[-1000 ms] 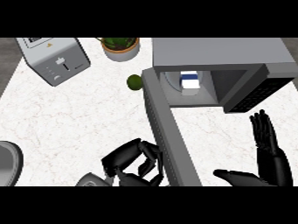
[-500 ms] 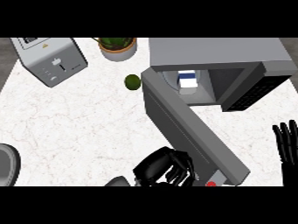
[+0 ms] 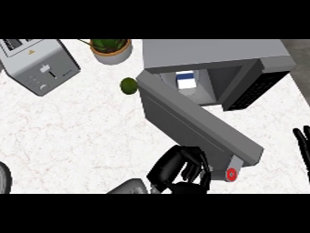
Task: Pick up the milk, place it into the microwave and close the microwave
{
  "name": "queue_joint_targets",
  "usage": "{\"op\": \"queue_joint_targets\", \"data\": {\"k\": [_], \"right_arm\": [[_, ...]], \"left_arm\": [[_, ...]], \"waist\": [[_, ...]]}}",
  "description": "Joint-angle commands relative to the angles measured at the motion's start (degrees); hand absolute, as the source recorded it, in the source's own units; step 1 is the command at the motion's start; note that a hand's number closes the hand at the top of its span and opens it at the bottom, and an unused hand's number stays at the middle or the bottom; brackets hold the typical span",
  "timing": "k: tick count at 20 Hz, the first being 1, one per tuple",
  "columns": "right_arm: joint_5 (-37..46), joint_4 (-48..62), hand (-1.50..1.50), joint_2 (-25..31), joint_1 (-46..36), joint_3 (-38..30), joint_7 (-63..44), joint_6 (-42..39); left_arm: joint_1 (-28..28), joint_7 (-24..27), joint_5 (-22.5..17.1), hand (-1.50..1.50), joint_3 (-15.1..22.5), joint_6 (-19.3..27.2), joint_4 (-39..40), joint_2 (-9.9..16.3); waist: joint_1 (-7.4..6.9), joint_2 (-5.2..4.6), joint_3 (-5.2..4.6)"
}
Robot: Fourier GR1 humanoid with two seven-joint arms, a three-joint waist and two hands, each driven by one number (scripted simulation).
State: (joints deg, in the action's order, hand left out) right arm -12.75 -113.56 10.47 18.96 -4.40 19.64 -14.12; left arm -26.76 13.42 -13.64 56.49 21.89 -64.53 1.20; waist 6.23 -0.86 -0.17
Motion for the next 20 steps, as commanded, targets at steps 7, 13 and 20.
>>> {"op": "queue_joint_targets", "data": {"k": [7, 13, 20], "right_arm": [[-5.5, -7.3, -1.5, 4.0, 0.0, 3.0, -4.9, -6.3], [-9.6, -8.9, -1.5, 4.9, -1.4, 2.0, -6.4, -7.0], [-12.7, -10.5, -1.5, 6.2, -2.2, 2.1, -8.8, -7.7]], "left_arm": [[-11.9, 3.3, -11.7, 1.5, -1.0, 7.6, 3.3, -1.2], [-17.6, 2.1, -17.5, 1.5, -3.1, 10.8, 7.3, -1.2], [-20.7, 7.0, -25.9, 1.5, -9.4, 11.7, 8.8, -1.2]], "waist": [[4.87, -0.76, -0.17], [7.61, -1.49, -0.03], [9.59, -2.8, -0.26]]}}
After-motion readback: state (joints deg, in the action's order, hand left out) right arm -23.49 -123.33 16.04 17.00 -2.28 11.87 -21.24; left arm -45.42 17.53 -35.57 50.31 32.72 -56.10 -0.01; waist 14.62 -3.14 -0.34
